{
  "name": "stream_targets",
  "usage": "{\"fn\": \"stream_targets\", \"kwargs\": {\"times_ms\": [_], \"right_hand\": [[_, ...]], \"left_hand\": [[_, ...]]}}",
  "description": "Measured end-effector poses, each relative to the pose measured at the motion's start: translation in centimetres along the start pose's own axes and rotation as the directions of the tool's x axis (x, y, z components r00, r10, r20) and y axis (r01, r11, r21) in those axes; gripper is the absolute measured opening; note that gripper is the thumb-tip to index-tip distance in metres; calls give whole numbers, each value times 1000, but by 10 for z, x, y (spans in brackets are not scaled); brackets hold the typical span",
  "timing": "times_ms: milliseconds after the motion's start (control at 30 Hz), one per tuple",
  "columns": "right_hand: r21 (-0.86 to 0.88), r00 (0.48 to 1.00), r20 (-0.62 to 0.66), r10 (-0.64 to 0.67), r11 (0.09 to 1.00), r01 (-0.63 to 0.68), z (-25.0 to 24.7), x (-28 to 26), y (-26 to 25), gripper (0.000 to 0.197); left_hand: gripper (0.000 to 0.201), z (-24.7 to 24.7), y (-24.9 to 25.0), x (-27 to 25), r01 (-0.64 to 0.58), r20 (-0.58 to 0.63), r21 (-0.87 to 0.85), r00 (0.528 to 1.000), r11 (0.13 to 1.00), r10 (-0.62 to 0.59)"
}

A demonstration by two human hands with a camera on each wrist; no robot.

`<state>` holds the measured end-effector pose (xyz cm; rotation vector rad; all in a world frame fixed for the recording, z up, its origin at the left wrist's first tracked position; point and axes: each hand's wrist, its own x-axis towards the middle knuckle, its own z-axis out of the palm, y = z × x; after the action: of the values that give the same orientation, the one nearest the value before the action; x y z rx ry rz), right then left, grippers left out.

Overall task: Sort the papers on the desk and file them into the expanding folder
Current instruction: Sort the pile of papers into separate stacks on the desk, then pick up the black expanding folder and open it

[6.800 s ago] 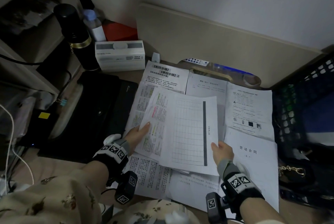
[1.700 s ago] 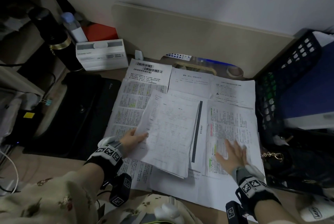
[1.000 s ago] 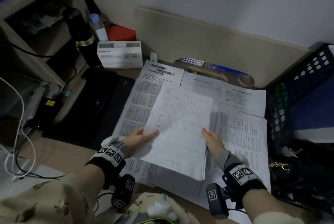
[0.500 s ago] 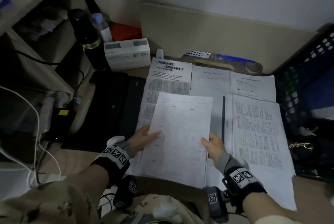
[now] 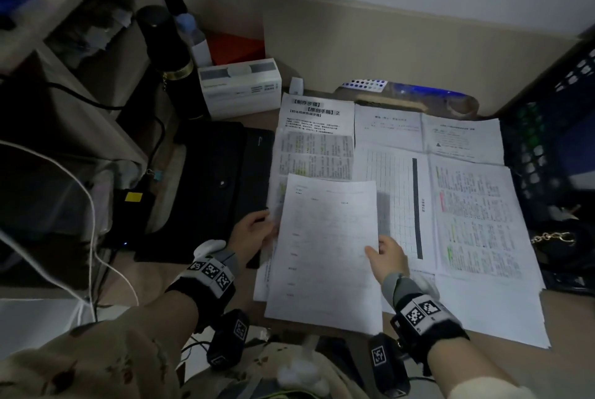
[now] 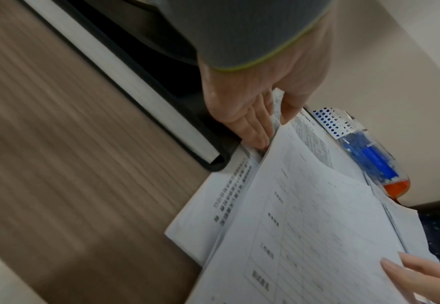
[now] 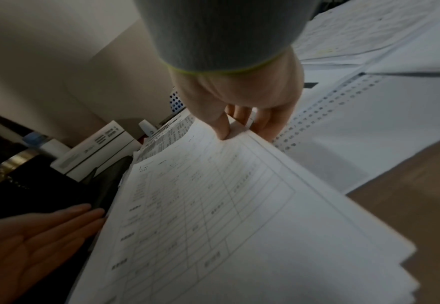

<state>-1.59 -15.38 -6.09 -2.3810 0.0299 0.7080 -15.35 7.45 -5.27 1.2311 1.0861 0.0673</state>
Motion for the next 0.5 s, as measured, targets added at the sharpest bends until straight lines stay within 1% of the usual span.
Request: {"fn": "stream_targets", "kwargs": {"times_ms": [67, 133, 200, 267, 367, 500], "right_hand": [[-22, 999, -40, -13, 1000, 12, -2, 1, -2, 37], [-88, 996, -84, -25, 996, 17, -1, 3, -3, 52], [-141, 996, -92, -13, 990, 0, 0, 7, -1, 61], [-161, 998, -62, -8, 987, -2, 3, 8, 1, 62], [-205, 1000, -12, -19, 979, 16, 7, 13, 2, 56], [-259, 999, 6, -34, 965, 35, 11, 14, 0, 51]], "left_hand": [[41, -1, 2, 1, 0, -8, -21, 1000, 1000, 0], [39, -2, 3, 0, 1, -5, -67, 1000, 998, -1], [40, -2, 3, 1, 5, 1, -84, 1000, 996, -5], [40, -4, 2, 2, 13, -8, -81, 1000, 997, -14], [35, -5, 2, 6, 36, -18, -97, 999, 995, -38], [32, -4, 2, 7, 50, -8, -99, 999, 994, -51]]}}
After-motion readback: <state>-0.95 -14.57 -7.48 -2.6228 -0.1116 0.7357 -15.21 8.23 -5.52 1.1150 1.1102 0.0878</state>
